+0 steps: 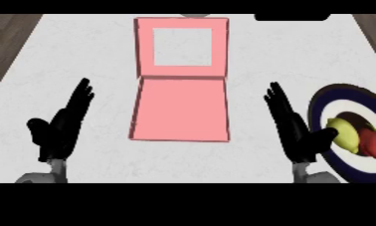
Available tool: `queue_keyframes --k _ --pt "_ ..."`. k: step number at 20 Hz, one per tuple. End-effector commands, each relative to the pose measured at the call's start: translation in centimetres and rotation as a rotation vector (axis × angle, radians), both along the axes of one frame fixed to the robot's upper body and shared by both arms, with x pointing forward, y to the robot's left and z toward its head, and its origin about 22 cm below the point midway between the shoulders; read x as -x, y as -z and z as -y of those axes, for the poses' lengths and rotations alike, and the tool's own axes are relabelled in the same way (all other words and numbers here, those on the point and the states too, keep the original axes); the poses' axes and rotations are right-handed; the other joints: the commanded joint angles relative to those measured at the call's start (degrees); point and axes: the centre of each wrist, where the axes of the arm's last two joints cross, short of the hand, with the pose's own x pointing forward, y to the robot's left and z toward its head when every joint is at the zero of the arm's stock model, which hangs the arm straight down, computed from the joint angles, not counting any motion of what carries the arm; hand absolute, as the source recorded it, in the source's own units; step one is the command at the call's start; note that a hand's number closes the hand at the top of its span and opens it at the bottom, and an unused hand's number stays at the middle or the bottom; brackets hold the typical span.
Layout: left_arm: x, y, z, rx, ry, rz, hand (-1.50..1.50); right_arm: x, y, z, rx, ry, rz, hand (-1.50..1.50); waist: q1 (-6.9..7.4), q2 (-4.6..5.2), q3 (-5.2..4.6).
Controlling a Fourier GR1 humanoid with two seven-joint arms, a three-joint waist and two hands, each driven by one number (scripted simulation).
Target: Pick the bell pepper from the plate and place it in the cardboard box
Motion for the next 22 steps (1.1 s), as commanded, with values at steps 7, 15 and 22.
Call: queue_keyframes --k 7,15,22 --pt "0.4 -1.2 -3.6 -0.197 -0.101 0.032 0.00 0.8 -6.1 18.8 0.787 0.582 0.148 -1.50 -6.08 1.50 -2.79" --pt "1.9 1.0 -0.5 -0.213 -0.054 0.001 0.00 3.2 -6.5 19.9 0.651 1.107 0.416 -1.50 -1.56 -0.26 -0.88" --pt "0.8 -1.5 -1.6 -0.230 -0.056 0.014 0.00 7.8 -7.7 22.6 1.071 0.875 0.037 -1.50 -1.60 -0.11 -1.25"
